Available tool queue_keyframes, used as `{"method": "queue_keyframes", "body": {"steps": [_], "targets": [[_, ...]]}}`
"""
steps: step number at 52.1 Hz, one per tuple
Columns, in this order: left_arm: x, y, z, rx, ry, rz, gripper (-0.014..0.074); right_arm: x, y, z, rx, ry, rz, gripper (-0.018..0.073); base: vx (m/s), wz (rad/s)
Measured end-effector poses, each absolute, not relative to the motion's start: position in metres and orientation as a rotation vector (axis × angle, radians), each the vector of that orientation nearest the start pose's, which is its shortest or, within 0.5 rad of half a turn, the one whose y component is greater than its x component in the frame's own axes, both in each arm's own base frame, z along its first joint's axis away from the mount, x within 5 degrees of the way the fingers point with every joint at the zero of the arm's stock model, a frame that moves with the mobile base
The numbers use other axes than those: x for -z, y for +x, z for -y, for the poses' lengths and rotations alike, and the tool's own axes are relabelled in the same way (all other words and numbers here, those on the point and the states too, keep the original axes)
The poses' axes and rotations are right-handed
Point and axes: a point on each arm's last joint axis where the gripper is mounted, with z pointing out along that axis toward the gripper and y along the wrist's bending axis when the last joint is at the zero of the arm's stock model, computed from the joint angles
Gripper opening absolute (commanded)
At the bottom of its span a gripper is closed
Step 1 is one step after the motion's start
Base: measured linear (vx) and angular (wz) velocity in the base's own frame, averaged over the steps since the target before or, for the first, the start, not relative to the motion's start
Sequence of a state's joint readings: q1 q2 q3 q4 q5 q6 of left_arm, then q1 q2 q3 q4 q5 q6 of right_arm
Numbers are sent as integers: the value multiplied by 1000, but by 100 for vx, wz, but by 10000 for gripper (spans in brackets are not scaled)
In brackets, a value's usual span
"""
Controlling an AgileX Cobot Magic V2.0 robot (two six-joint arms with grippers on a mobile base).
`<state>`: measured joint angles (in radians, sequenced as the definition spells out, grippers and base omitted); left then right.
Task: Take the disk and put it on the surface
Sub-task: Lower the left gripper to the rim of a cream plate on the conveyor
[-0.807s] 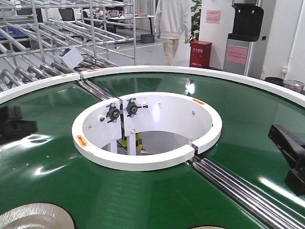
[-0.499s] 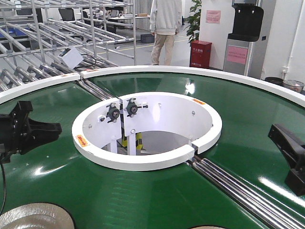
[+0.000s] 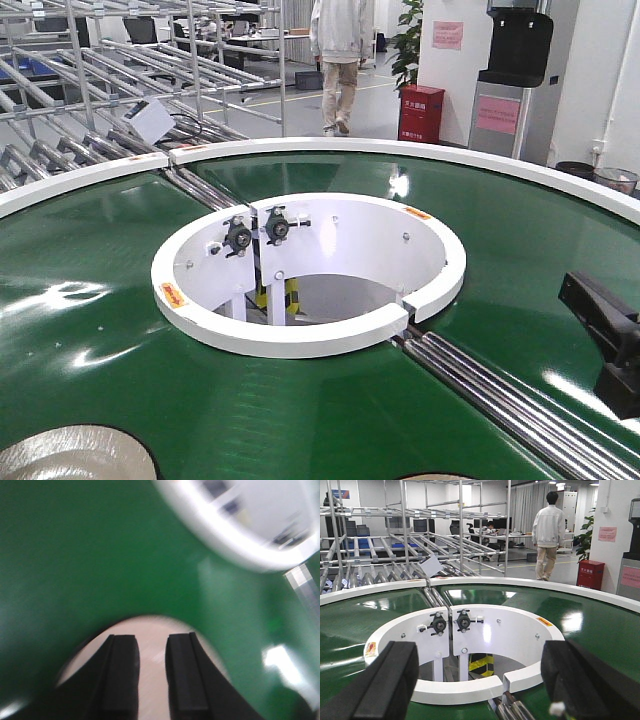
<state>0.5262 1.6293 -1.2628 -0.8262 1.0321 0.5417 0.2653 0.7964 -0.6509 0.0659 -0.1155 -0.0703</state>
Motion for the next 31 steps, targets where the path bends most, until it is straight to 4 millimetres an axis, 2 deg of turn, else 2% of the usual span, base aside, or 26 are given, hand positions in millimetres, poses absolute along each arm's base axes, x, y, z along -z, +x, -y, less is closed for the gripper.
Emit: {"method": "queue_keyframes", "body": {"steps": [5,14,23,31], "targets": [[-266,312,-131,586,-436,-2592,308,-364,167,-45,-202,-199,-1506,550,0,0],[-238,318,-138,585,-478,-2686,316,-363,167,-45,-201,-202,-1519,550,0,0],[-217,322,-142,602,-481,-2754,323,-359,167,-45,-199,-211,-1561,550,0,0],[-211,323,-147,540,-476,-2764,323,-355,167,-45,-188,-230,-1600,550,0,0]]}}
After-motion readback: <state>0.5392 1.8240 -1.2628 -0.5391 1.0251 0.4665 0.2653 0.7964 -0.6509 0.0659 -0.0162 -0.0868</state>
